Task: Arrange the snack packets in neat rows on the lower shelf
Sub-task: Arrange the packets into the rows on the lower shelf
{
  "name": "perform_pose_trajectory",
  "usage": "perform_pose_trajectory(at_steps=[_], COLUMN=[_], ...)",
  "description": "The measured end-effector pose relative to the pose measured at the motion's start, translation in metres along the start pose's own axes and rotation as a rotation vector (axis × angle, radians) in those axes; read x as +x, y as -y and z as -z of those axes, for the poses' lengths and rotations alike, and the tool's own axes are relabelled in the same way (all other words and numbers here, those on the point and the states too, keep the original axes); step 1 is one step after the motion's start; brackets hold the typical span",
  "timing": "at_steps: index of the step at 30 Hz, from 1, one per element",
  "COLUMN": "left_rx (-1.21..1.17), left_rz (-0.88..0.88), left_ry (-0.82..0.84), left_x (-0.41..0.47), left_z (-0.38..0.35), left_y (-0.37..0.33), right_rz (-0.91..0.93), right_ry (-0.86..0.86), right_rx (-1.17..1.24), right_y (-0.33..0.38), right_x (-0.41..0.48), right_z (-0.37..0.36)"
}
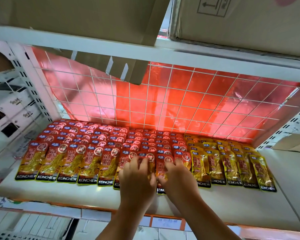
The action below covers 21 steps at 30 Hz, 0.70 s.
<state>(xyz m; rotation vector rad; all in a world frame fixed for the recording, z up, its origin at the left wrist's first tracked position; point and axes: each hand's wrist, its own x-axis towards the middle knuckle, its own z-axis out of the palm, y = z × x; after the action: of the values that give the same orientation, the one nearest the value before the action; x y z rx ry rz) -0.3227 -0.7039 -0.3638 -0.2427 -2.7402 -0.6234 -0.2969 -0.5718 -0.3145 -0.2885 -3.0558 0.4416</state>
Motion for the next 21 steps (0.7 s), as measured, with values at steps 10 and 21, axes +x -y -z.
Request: perform_pose_trajectory(at_steps=[10, 21], left_rx=[-0.054, -0.104], left_rz=[-0.017, -0.066], left_ry=[-0.039, -0.066], left_x=[-0.003, -0.006], left_z=[0.001, 0.001], left_y=[-0.002, -0.006], right_rz=[0.001, 0.016], right_ry=[-0.034, -0.047], right_rx=[0.014, 0.047], right_y=[-0.004, -0.022], right_x=[0.0, -0.003], right_z=[0.006, 0.019])
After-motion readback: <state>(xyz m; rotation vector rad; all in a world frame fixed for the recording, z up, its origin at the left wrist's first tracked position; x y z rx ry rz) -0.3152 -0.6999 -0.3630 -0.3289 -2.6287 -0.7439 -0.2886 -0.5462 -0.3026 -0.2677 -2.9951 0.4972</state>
